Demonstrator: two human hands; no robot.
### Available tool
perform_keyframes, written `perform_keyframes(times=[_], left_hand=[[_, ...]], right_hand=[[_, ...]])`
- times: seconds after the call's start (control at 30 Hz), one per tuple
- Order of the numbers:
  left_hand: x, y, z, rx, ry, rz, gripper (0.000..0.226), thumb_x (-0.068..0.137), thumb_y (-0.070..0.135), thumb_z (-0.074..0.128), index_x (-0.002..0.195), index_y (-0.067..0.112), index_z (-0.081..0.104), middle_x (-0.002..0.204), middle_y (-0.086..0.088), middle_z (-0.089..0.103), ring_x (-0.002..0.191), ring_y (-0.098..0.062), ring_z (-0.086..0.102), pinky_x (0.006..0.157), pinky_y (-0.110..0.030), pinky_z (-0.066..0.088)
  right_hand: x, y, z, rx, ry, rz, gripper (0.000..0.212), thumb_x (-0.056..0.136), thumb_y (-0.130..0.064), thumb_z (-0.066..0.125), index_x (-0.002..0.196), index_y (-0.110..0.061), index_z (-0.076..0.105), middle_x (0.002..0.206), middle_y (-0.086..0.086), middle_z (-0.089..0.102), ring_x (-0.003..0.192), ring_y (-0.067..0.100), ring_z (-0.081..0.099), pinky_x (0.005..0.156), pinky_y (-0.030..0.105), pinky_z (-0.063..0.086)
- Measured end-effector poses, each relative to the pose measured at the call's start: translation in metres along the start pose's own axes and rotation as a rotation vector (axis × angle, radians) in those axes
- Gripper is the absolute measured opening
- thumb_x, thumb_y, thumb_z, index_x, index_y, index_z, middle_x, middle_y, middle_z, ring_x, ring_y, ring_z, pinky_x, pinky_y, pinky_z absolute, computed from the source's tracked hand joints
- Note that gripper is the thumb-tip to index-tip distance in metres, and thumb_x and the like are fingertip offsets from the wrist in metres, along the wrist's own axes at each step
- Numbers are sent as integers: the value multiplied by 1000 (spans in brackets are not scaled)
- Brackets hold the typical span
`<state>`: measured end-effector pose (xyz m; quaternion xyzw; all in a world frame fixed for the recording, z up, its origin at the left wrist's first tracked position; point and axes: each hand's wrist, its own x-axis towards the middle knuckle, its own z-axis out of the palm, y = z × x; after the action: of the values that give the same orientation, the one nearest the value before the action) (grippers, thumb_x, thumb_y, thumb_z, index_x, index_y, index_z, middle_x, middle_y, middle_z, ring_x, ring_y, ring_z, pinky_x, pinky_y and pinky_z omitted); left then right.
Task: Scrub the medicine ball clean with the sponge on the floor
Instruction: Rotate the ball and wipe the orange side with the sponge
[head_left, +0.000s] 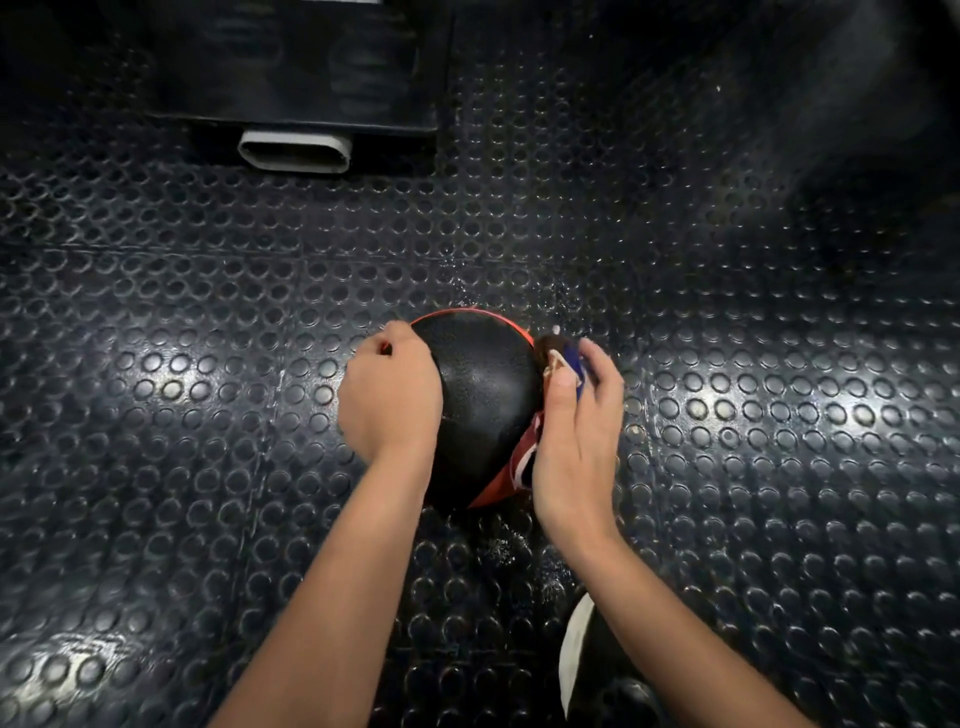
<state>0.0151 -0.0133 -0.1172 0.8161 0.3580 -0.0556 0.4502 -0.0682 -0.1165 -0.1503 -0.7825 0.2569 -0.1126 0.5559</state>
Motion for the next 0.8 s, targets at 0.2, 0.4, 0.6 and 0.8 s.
perform_keyframes(times=[0.2,0.4,0.6,0.8], left_hand=[[10,-5,-5,-2,-10,-5,44,105,43,39,103,15,72,95,-3,68,98,-31,61,89,-40,47],[9,0,-5,43,-22,20,31,106,42,41,98,26,66,83,4,57,90,-25,51,81,-33,34],[20,-10,-11,-8,-47,13,37,104,46,44,92,22,69,86,3,63,98,-30,60,82,-37,39],[11,-13,-14,-34,-61,58,29,106,46,44,92,29,64,82,14,58,94,-23,56,81,-33,34]], right_hand=[[21,13,15,340,-40,244,28,111,-47,38,112,-41,66,118,-15,70,105,-2,65,95,18,48],[41,22,13,495,-121,723,41,108,-48,44,97,-23,73,88,-2,78,94,18,73,94,36,55],[5,-2,20,165,-89,-71,29,106,-53,37,124,-67,55,142,-18,60,137,0,50,116,25,36],[36,32,13,486,-166,662,43,111,-43,40,96,-19,73,72,-7,74,69,5,69,78,29,54]])
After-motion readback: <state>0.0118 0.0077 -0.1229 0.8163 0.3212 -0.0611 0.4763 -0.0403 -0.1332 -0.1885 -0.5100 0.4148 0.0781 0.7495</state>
